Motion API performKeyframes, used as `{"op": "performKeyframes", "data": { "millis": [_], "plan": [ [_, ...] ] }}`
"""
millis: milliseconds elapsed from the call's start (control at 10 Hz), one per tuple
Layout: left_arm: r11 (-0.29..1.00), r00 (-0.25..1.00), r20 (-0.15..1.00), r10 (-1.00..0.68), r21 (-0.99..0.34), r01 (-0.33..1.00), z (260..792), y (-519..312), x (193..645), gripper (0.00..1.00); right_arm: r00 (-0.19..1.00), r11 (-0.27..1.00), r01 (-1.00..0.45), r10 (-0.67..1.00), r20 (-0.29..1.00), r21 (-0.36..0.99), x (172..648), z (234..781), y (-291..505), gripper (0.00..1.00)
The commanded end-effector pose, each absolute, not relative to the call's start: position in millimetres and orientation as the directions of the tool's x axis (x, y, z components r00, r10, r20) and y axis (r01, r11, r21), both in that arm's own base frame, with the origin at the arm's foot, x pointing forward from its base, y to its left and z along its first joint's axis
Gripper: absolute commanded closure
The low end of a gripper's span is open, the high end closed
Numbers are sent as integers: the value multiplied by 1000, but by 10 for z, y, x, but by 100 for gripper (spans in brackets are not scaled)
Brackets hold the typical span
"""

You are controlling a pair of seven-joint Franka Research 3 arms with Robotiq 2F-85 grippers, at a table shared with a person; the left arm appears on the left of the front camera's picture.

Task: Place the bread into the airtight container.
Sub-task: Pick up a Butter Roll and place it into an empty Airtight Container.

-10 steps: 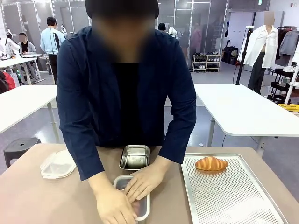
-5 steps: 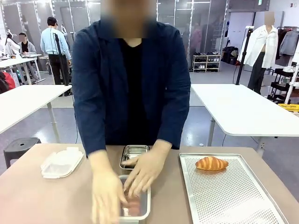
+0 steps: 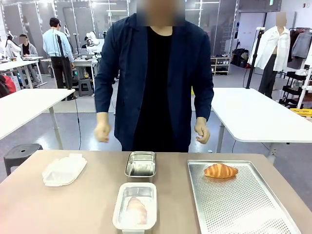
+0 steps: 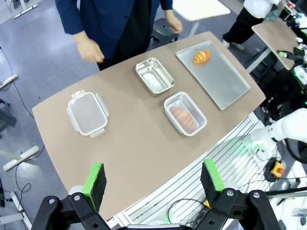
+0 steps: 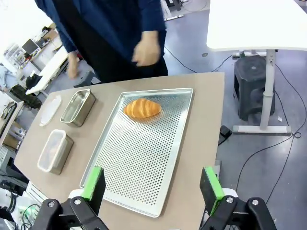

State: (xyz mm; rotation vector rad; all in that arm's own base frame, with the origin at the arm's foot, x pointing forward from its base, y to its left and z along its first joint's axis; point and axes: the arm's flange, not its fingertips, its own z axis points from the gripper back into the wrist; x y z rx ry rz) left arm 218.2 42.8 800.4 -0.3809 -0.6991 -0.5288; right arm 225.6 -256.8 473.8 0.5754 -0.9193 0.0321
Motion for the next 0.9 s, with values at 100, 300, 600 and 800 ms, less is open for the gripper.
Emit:
{"op": "performKeyframes", "data": {
  "millis": [100, 300, 600, 800],
  "plan": [
    [788, 631, 693, -348, -148, 598, 8008, 424, 2173, 0, 605, 850, -278, -208, 769, 448, 2284, 4729, -2586, 0],
    [788, 631, 693, -348, -148, 598, 8008, 424, 2173, 0, 605, 850, -278, -208, 769, 448, 2284, 4729, -2586, 0],
    [788, 631, 693, -348, -148, 598, 8008, 424, 2173, 0, 618, 849, -265, -214, 757, 456, 2258, 4735, -2569, 0],
    [788, 631, 693, -348, -148, 598, 8008, 424, 2173, 0, 631, 875, -362, -24, 775, 322, 2416, 5045, -2369, 0]
  ]
}}
